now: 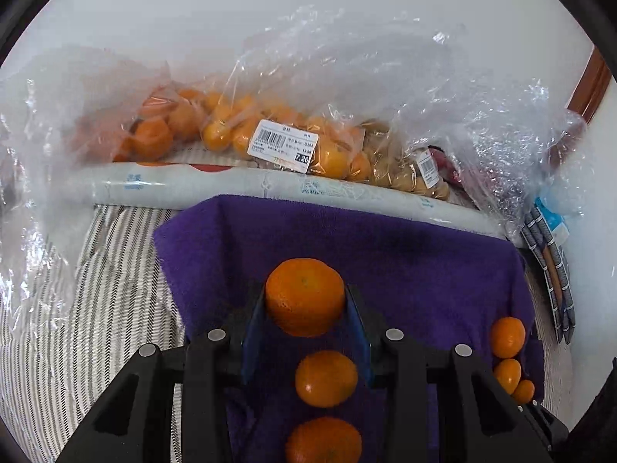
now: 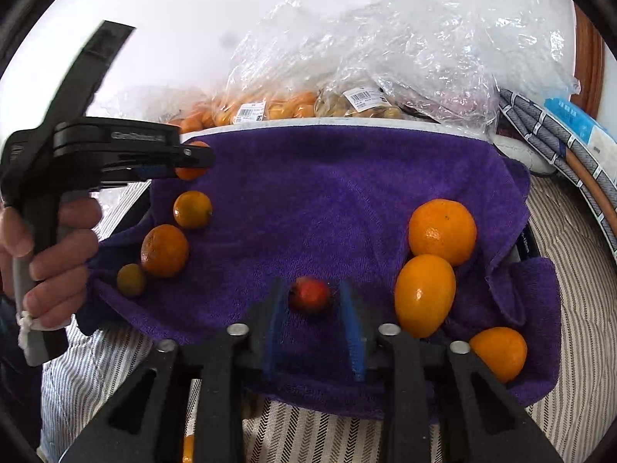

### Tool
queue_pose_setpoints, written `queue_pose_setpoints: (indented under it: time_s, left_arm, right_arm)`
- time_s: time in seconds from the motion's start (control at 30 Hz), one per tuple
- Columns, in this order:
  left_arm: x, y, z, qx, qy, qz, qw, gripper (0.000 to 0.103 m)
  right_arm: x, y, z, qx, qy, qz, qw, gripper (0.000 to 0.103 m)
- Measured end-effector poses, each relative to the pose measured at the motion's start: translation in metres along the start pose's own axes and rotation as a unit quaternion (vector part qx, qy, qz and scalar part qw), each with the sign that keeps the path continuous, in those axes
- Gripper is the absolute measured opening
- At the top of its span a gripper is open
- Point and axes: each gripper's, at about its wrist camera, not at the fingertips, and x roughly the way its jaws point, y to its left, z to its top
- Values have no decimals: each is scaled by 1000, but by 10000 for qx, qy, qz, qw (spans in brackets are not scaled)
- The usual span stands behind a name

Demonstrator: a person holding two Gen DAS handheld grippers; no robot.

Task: Organize fruits
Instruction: 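Place the orange on the towel with the left tool while the right tool places the red fruit, then grasp a small orange with the right tool while the left tool withdraws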

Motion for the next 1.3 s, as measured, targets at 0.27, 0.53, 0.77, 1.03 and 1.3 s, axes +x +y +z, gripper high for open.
queue_pose_setpoints:
  time_s: [0.27, 0.53, 0.77, 1.03, 1.3]
  left_arm:
    - [17, -3, 1, -54, 345, 62, 9994, 38]
    - [-7, -4, -3, -71, 156, 44, 9998, 51]
    - [-63, -2, -21, 17, -177, 93, 9998, 54]
    - [-117, 19, -70, -156, -252, 178, 9994, 54]
    - [-154, 52, -122, -302, -287, 473, 9980, 54]
  right_arm:
    - [-17, -1, 1, 58, -152, -48, 9999, 47]
    - [-50, -17, -12, 437, -250, -188, 9986, 48]
    - [-79, 0, -29, 170, -249, -188, 9994, 41]
    - [-83, 33, -69, -5, -182, 587, 9981, 39]
    - [-57, 55, -85, -212, 88, 324, 9992, 37]
